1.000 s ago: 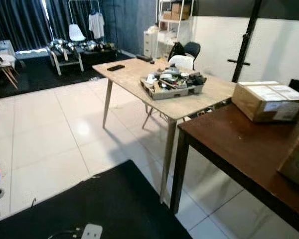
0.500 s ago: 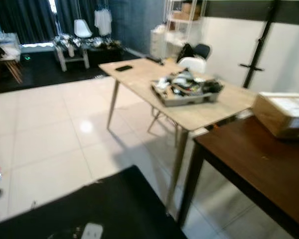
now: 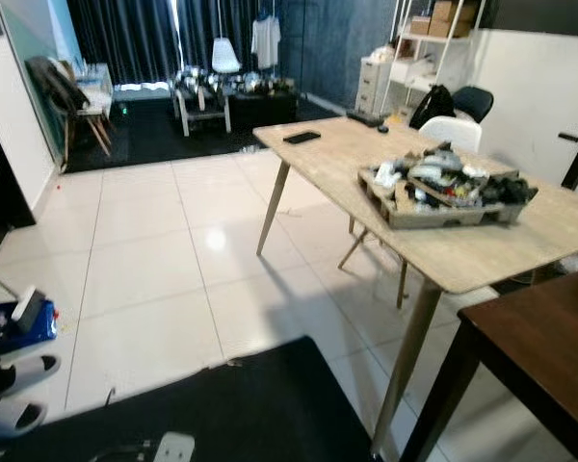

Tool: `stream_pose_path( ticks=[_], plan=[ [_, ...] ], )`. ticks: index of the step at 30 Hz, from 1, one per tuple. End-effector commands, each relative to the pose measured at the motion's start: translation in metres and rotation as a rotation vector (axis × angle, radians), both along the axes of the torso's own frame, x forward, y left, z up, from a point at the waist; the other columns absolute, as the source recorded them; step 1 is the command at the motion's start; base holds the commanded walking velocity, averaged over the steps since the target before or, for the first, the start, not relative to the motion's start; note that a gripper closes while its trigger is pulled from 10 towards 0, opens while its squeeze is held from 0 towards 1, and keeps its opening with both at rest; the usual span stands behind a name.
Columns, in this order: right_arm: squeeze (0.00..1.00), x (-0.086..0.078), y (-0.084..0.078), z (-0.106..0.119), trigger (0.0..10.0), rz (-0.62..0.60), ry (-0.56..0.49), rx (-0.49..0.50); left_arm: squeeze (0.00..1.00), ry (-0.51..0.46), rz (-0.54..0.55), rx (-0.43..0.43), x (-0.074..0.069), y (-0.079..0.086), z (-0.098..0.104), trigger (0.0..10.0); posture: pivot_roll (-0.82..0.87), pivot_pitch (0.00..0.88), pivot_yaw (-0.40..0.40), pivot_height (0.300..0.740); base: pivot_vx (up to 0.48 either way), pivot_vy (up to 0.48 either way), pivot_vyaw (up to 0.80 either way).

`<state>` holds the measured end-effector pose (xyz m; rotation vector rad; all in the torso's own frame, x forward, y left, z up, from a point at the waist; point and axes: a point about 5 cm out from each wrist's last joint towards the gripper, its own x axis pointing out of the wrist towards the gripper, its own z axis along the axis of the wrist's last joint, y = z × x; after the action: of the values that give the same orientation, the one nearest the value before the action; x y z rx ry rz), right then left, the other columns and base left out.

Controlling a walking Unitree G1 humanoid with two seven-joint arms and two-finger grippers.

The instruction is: Picking trash to rubbish bin

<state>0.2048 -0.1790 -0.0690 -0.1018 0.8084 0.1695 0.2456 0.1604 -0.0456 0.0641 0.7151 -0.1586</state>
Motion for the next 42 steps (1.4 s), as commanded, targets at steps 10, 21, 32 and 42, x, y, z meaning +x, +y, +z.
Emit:
stream_pose_path(
  ticks=[10, 21, 32, 42],
  plan=[
    [0.00, -0.002, 0.008, -0.002, 10.0, 0.030, 0.007, 0.018, 0.00, 0.030, 0.022, 0.009, -0.008, 0.004, -0.006, 10.0, -0.10, 0.132, -0.003, 0.740, 0.329, 0.000, 0.00],
    [0.00, 0.003, 0.010, 0.001, 10.0, 0.026, -0.006, 0.020, 0.00, 0.030, 0.023, 0.010, -0.006, 0.006, -0.005, 10.0, -0.15, 0.124, 0.022, 0.740, 0.325, 0.000, 0.00],
    [0.00, 0.007, 0.014, 0.002, 10.0, 0.044, -0.012, 0.023, 0.00, 0.031, 0.021, 0.013, -0.004, 0.008, -0.003, 10.0, -0.12, 0.114, 0.029, 0.740, 0.325, 0.000, 0.00],
    [0.00, 0.006, 0.025, 0.001, 10.0, 0.057, -0.007, 0.046, 0.00, 0.014, 0.052, 0.003, 0.000, 0.012, 0.000, 10.0, -0.08, 0.104, 0.014, 0.740, 0.319, 0.000, 0.00]
  ],
)
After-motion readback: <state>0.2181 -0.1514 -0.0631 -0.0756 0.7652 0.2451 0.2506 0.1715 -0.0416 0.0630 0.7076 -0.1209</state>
